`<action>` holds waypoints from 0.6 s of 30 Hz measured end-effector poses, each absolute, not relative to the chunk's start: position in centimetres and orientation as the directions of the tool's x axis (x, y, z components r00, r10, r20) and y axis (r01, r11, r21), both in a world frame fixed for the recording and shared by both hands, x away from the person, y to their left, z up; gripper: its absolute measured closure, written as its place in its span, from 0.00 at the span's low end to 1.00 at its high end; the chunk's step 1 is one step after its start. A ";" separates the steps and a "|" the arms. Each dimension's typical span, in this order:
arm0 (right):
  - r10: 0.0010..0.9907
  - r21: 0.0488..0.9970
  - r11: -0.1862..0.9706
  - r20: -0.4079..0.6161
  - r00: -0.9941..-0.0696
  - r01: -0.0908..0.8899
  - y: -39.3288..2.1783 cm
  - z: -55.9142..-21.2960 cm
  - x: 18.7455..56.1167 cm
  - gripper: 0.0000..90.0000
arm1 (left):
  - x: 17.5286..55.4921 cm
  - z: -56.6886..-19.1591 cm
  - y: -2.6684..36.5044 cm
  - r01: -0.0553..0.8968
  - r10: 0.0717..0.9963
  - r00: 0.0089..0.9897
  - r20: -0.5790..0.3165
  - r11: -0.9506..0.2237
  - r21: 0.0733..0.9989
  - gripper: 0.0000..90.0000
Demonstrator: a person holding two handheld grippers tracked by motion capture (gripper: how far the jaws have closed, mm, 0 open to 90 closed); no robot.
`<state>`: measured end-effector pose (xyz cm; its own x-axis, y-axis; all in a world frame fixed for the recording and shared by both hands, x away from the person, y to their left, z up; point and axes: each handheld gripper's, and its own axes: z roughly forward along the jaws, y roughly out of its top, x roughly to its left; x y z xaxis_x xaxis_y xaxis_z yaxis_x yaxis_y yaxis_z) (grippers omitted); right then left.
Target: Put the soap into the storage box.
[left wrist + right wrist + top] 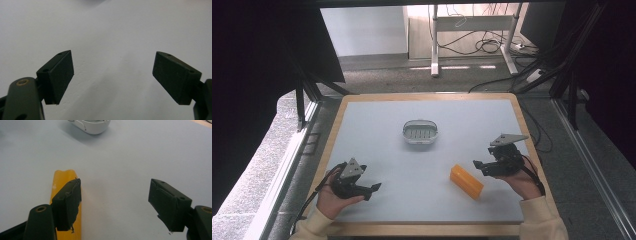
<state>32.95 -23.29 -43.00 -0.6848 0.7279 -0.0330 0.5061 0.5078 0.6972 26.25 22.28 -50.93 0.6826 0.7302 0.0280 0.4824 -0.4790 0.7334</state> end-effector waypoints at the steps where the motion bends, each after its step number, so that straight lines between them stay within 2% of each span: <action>1: 0.724 0.695 0.513 -0.035 -0.689 0.503 -23.2 -42.9 33.0 0.30 | 26.3 -50.9 22.3 0.483 0.732 0.681 0.029 -0.479 0.733 0.19; 18: 0.653 0.664 0.581 -0.036 -0.756 0.470 -19.6 -41.9 32.5 0.30 | 26.2 -50.9 22.3 0.483 0.731 0.682 0.027 -0.477 0.735 0.19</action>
<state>32.51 -19.64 -41.90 -0.7564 0.6532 -0.0356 0.4704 0.5810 0.6642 26.24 22.30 -50.92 0.6816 0.7313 0.0270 0.4827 -0.4770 0.7345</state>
